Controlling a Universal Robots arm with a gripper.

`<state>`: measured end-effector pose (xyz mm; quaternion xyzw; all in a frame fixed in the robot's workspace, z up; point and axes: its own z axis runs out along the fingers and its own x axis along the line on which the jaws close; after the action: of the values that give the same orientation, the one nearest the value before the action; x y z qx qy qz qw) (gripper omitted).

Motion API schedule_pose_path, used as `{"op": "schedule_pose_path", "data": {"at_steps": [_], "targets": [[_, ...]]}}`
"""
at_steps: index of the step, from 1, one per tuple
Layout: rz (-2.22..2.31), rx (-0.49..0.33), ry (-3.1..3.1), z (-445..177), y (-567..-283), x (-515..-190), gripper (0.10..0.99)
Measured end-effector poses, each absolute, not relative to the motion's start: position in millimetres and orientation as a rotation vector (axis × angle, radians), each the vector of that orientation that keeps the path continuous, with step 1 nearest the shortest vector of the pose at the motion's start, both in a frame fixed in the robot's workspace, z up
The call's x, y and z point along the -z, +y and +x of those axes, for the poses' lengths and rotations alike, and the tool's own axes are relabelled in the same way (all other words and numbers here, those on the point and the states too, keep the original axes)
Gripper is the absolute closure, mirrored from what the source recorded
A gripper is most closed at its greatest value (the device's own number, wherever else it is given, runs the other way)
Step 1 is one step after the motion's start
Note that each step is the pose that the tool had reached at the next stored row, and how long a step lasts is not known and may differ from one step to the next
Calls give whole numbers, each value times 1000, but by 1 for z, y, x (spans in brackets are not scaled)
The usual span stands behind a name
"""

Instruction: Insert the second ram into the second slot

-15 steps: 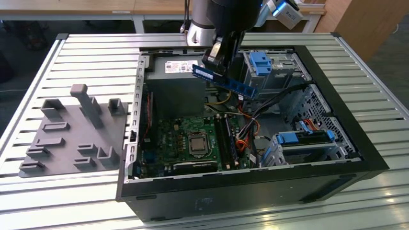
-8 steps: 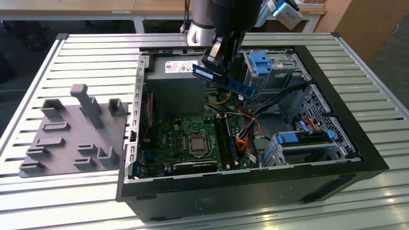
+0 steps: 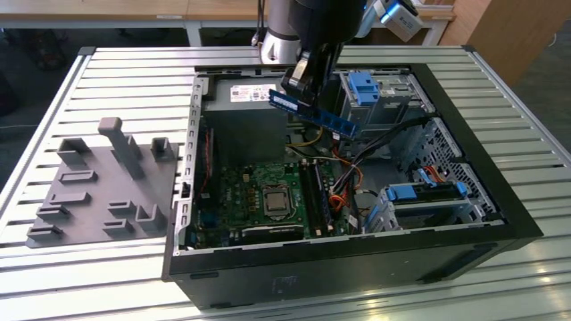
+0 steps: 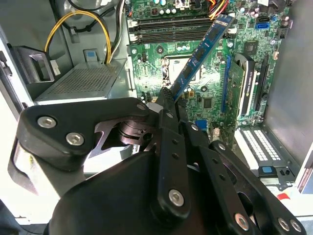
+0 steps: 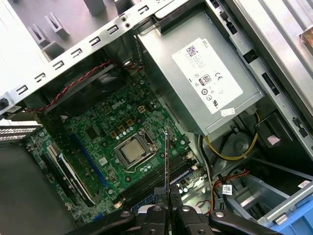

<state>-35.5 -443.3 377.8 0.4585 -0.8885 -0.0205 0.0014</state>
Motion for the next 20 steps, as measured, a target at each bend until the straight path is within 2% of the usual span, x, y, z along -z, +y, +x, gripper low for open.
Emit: {"op": "schedule_pose_path", "data": {"at_steps": [20], "targets": [[1415,64,-2801,-35,-443,-378,949]]}}
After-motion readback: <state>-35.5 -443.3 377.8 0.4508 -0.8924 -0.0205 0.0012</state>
